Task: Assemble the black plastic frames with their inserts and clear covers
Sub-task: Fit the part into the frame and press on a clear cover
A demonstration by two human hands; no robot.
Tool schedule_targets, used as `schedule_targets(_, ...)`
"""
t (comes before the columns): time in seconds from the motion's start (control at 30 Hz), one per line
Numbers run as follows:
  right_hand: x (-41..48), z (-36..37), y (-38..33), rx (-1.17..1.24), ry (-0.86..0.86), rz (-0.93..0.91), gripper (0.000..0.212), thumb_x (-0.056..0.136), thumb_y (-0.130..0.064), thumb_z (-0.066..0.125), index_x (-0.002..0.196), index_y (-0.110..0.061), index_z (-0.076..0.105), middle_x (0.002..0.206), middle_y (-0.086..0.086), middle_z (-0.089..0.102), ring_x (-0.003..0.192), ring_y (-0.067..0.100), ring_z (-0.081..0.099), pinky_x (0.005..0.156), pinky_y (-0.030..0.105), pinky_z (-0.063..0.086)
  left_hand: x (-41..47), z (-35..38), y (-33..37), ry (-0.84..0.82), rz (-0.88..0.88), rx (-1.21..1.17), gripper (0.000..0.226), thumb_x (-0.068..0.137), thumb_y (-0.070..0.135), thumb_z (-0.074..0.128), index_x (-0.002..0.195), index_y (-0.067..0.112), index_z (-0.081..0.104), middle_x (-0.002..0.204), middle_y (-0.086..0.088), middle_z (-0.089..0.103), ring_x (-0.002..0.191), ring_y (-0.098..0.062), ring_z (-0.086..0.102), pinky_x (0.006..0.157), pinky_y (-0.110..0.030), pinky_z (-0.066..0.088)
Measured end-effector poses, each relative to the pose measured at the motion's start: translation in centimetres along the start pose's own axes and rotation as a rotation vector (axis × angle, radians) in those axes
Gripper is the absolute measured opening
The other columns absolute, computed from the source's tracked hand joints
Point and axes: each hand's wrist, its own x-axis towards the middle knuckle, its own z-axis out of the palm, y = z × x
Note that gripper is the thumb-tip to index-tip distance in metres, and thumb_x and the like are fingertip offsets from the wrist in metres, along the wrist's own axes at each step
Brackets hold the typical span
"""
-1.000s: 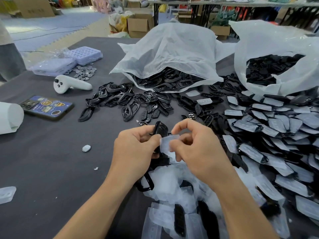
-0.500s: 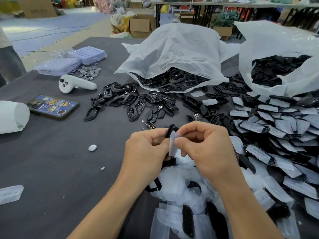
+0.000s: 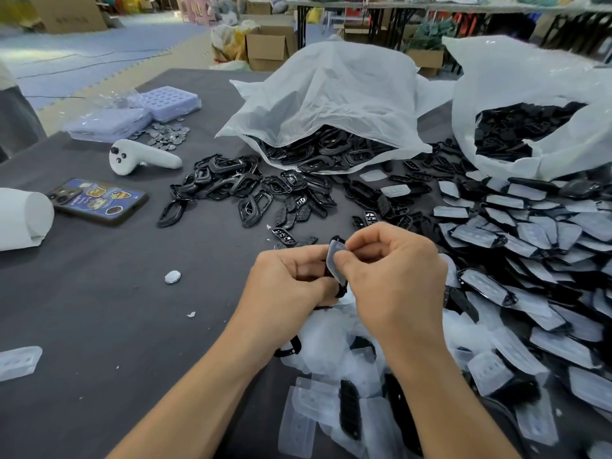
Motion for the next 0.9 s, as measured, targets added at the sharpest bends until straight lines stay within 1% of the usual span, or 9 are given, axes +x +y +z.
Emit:
schedule_targets(0.07, 0.2, -0.4, 0.0, -0.005, 0.019, 0.014, 0.026, 0.07, -0.027, 0.093, 0.068, -0.029, 0.067, 0.064, -0.023, 0.068, 0.057, -0.001, 0.066, 0.05, 0.013, 0.048, -0.1, 0.0, 0.4, -0.017, -0.009, -0.066, 0.033, 0.089, 0.001, 0.07, 0.108, 0.025, 0.083, 0.099, -0.014, 0.081, 0.099, -0.033, 0.077, 0.084, -0.035, 0.064)
schedule_targets(0.13, 0.6, -0.7, 0.1, 0.002, 0.014, 0.026, 0.028, 0.067, -0.032, 0.094, 0.071, -0.031, 0.066, 0.066, -0.023, 0.068, 0.057, -0.003, 0.064, 0.049, 0.01, 0.045, 0.0, 0.0, 0.7, 0.003, -0.02, -0.114, 0.027, 0.09, 0.007, 0.069, 0.104, 0.024, 0.084, 0.098, -0.015, 0.08, 0.092, -0.025, 0.078, 0.074, -0.025, 0.062)
schedule_targets(0.23, 0.9, -0.9, 0.7, 0.024, -0.073, 0.073, 0.025, 0.066, -0.035, 0.091, 0.075, -0.031, 0.068, 0.068, -0.02, 0.07, 0.058, 0.001, 0.064, 0.05, 0.013, 0.043, 0.1, 0.1, 0.5, 0.04, -0.022, -0.085, 0.037, 0.094, -0.006, 0.062, 0.1, 0.022, 0.085, 0.091, -0.012, 0.081, 0.084, -0.02, 0.077, 0.071, -0.026, 0.063)
schedule_targets(0.3, 1.1, -0.9, 1.0, 0.073, -0.146, 0.101, 0.019, 0.068, -0.034, 0.088, 0.076, -0.031, 0.071, 0.066, -0.015, 0.071, 0.058, 0.004, 0.064, 0.055, 0.023, 0.048, 0.1, 0.3, 0.4, 0.072, -0.022, -0.067, 0.039, 0.094, -0.009, 0.061, 0.1, 0.02, 0.085, 0.089, -0.011, 0.081, 0.081, -0.018, 0.077, 0.07, -0.026, 0.063)
schedule_targets(0.37, 1.2, -0.8, 1.2, 0.145, -0.196, 0.111, 0.014, 0.071, -0.028, 0.085, 0.077, -0.031, 0.072, 0.063, -0.01, 0.071, 0.055, 0.005, 0.062, 0.057, 0.029, 0.05, 0.2, 0.4, 0.4, 0.086, -0.023, -0.061, 0.039, 0.093, -0.009, 0.062, 0.101, 0.021, 0.085, 0.087, -0.01, 0.081, 0.079, -0.017, 0.077, 0.069, -0.025, 0.062)
schedule_targets(0.53, 1.4, -0.1, 1.4, 0.271, -0.232, 0.117, 0.012, 0.067, -0.026, 0.077, 0.078, -0.03, 0.073, 0.062, -0.004, 0.07, 0.051, 0.008, 0.059, 0.056, 0.029, 0.049, 0.2, 0.4, 0.3, 0.081, -0.015, -0.048, 0.04, 0.091, -0.01, 0.065, 0.099, 0.025, 0.084, 0.085, -0.009, 0.081, 0.078, -0.016, 0.078, 0.07, -0.026, 0.064)
schedule_targets(0.63, 1.4, -0.1, 1.5, 0.298, -0.23, 0.119, 0.011, 0.071, -0.022, 0.079, 0.076, -0.029, 0.074, 0.061, -0.005, 0.069, 0.052, 0.008, 0.058, 0.057, 0.029, 0.048, 0.1, 0.2, 0.3, 0.077, -0.008, -0.04, 0.036, 0.091, -0.003, 0.068, 0.1, 0.028, 0.084, 0.086, -0.008, 0.081, 0.08, -0.017, 0.078, 0.071, -0.026, 0.063)
schedule_targets(0.73, 1.3, -0.2, 1.5, 0.304, -0.249, 0.122, 0.018, 0.076, -0.013, 0.082, 0.074, -0.029, 0.074, 0.06, -0.005, 0.068, 0.051, 0.007, 0.057, 0.054, 0.024, 0.047, 0.1, 0.1, 0.3, 0.103, 0.01, -0.007, 0.024, 0.083, 0.017, 0.071, 0.098, 0.031, 0.084, 0.088, -0.003, 0.082, 0.084, -0.017, 0.079, 0.074, -0.028, 0.062)
schedule_targets(0.9, 0.8, -0.2, 1.1, 0.288, -0.309, 0.098, 0.021, 0.076, -0.006, 0.083, 0.071, -0.024, 0.073, 0.058, -0.005, 0.067, 0.052, 0.004, 0.056, 0.05, 0.018, 0.046, 0.4, -0.4, 0.2, 0.209, -0.008, 0.01, 0.015, 0.076, 0.024, 0.073, 0.085, 0.029, 0.084, 0.079, -0.002, 0.081, 0.07, -0.017, 0.076, 0.061, -0.023, 0.056)
